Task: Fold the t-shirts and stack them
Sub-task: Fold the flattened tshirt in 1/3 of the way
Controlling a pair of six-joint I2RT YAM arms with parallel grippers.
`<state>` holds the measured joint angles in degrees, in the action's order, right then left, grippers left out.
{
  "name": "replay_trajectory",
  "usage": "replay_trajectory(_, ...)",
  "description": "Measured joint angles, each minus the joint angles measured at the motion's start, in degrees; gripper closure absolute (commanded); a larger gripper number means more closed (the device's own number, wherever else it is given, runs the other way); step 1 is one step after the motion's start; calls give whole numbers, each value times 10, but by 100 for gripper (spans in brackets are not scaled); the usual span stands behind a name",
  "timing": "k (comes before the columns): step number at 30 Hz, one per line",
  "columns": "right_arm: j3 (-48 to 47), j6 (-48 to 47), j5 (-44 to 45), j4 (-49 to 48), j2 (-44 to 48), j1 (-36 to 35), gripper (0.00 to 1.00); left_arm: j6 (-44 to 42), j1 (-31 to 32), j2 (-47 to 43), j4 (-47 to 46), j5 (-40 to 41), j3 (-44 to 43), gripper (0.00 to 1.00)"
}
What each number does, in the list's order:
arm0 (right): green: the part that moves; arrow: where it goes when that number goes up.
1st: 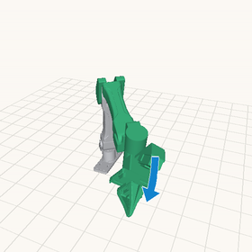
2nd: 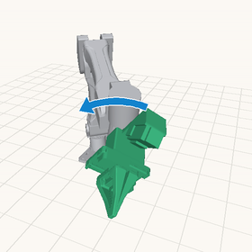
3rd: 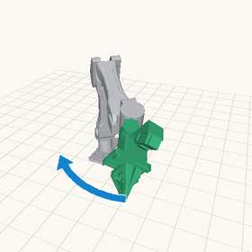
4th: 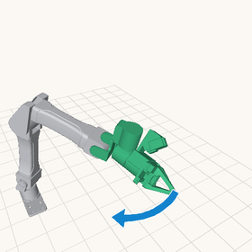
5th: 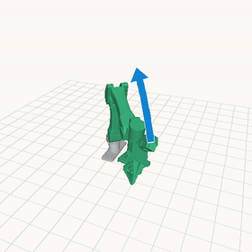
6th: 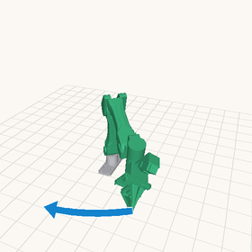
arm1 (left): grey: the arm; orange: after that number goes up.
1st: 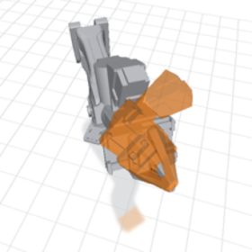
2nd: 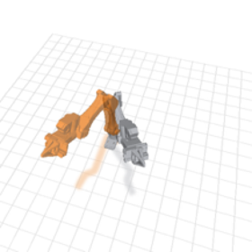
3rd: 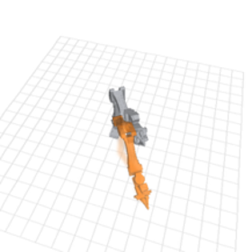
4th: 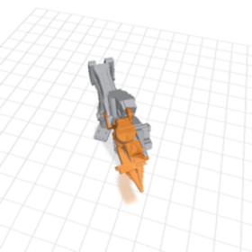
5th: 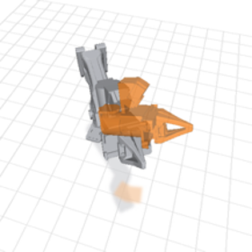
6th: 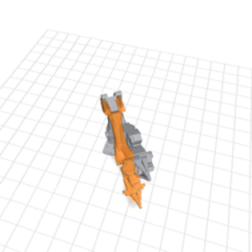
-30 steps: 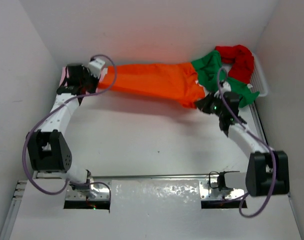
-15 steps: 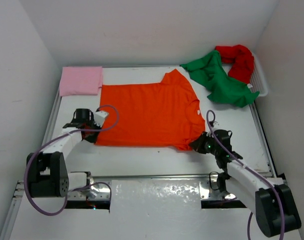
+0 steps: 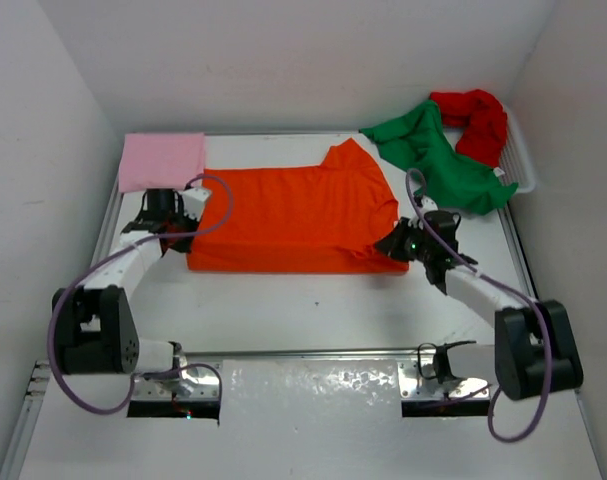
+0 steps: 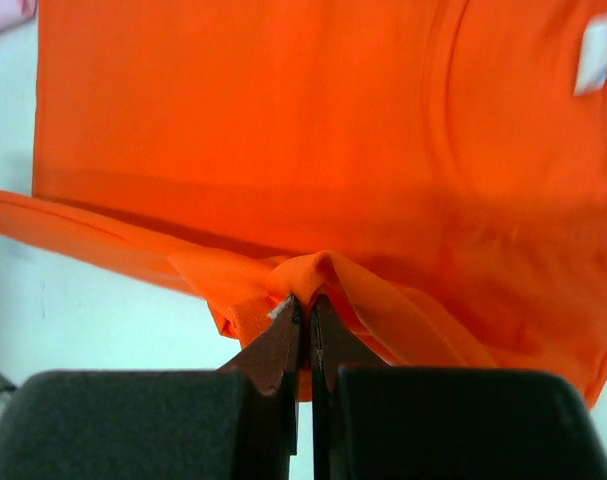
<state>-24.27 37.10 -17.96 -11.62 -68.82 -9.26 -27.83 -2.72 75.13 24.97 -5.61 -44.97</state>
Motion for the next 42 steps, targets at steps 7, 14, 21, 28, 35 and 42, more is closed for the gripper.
replay_trajectory(7, -83, -20, -17, -13, -147, 17, 100, 19, 0, 85, -38, 3, -35, 100)
replay_trajectory(14, -149, -33, -23, -19, -219, 20, 100, 42, 0, 141, -56, 14, -72, 100)
replay_trajectory(21, -178, -38, -23, -21, -273, 29, 98, 57, 0, 185, -76, 16, -99, 100)
replay_trajectory(28, -216, -48, -21, -9, -322, 36, 70, 64, 0, 218, -78, 21, -116, 93)
replay_trajectory(35, -315, -87, 20, 61, -356, 46, 65, 75, -6, 262, -62, 37, -185, 51)
replay_trajectory(42, -366, -138, 85, 182, -294, 52, 49, 100, -93, 270, 4, -24, -299, 32)
